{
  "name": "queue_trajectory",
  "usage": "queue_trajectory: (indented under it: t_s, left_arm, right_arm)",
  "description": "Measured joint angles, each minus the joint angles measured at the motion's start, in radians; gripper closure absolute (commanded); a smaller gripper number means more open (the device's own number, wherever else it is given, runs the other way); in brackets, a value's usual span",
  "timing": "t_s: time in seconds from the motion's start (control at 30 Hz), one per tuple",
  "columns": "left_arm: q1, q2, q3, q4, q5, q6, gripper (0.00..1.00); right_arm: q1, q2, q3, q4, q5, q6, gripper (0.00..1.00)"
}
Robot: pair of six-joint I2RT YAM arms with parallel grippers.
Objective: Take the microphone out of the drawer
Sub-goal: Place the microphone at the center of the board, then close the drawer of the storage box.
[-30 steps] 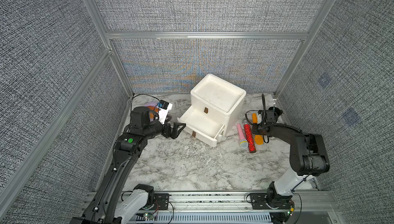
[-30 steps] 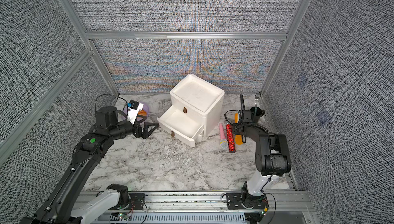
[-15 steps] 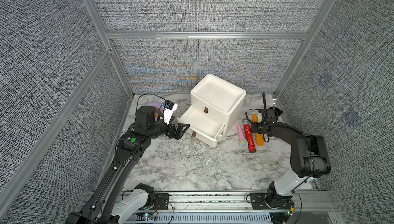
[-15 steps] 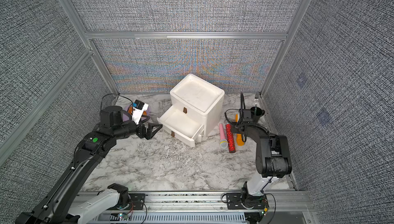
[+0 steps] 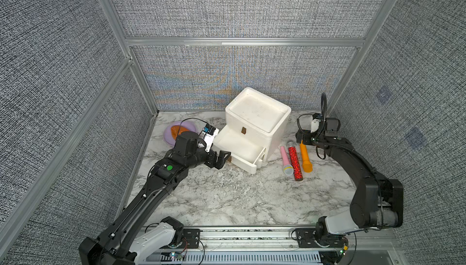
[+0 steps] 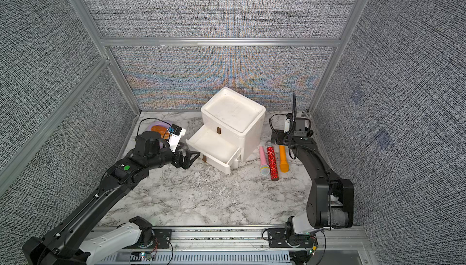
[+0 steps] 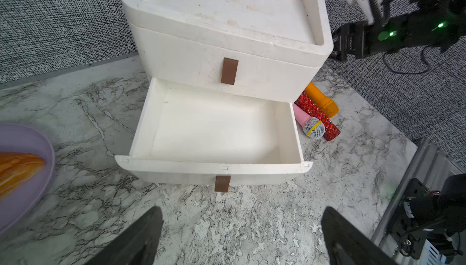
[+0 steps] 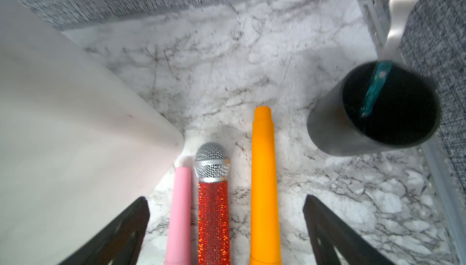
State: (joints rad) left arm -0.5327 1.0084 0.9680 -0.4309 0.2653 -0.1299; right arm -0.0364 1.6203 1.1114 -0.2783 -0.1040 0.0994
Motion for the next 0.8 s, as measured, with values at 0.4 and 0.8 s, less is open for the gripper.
queue_trajectory:
  t_s: [0.4, 0.8]
  left_arm:
    - [-0.045, -0.103, -0.183, 0.119, -0.154, -0.087, 0.0]
    - [-0.061, -0.016, -0.291, 0.282, -0.172, -0.114, 0.0]
  right_arm:
    - [-0.023, 0.015, 0.307, -0.113, -0.147, 0.026, 0.02]
    - [0.04, 0.259, 0.635, -0.113, -0.458, 0.031, 0.02]
